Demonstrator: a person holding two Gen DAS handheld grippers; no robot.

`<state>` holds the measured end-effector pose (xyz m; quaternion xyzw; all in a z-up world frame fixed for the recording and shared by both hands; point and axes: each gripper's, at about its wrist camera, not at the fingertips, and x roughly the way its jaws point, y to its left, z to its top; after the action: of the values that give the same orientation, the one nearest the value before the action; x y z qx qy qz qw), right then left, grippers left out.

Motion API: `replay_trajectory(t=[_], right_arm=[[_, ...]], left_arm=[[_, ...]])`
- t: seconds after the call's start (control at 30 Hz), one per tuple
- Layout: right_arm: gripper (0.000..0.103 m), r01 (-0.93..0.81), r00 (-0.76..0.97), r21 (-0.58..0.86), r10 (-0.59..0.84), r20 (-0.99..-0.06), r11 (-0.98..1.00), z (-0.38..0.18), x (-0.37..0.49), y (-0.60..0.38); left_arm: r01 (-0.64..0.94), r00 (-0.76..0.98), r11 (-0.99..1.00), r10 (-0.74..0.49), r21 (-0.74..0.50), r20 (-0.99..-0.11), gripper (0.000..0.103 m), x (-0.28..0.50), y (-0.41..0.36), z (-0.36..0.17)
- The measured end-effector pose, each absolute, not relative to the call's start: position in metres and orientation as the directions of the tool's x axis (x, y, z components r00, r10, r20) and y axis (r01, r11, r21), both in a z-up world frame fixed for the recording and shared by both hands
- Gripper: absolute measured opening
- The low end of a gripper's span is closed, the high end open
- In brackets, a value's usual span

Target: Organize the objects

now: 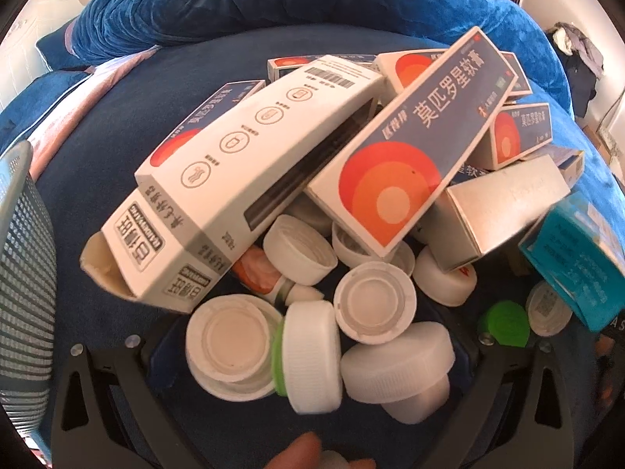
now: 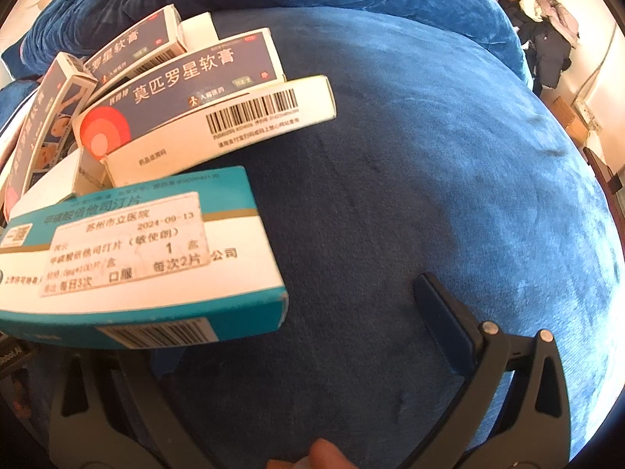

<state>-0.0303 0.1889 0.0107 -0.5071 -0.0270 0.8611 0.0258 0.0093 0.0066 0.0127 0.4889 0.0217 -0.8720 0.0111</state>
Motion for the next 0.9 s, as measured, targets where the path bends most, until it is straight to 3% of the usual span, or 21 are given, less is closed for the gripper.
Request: replay_trajectory(t=[0.17,0.37,0.6,0.67,0.73,0.9], right_arm=[[0.103,-0.014,-0.442,-0.069,0.068,-0.895,-0.998,0.027,-0.020,0.197],[0.103,-0.060,-0.454,-0.064,0.084,-0.887,-0.996,0.057,-0.004,0.217],[0.103,-0.155,-0.733,-0.024,0.132,-0.668,-0.988,0.160,0.020,0.226],[0.103,-0.168,-0.703,0.057,0.079,-0.706,-0.984,0.172,0.007,0.225],[0.103,-0.197,-0.588,0.142,0.001,-0.809,-0.970,0.167,-0.011,0.220],[0.103,-0.418,-0.347,0.229,-0.079,-0.935,-0.879,0.130,-0.047,0.204]], left_arm=[[0.035,-0.482,-0.998,-0.065,0.056,-0.874,0.103,0.025,0.006,0.030],[0.055,-0.477,-0.998,-0.049,0.026,-0.878,0.103,0.051,-0.017,0.053],[0.069,-0.587,-0.994,0.031,-0.089,-0.809,0.103,0.064,-0.047,0.107],[0.043,-0.578,-0.995,0.051,-0.092,-0.815,0.103,0.052,-0.046,0.117],[-0.010,-0.552,-0.997,0.073,-0.081,-0.831,0.103,0.035,-0.041,0.121],[-0.103,-0.463,-0.989,0.145,-0.109,-0.874,0.103,-0.003,-0.035,0.120]])
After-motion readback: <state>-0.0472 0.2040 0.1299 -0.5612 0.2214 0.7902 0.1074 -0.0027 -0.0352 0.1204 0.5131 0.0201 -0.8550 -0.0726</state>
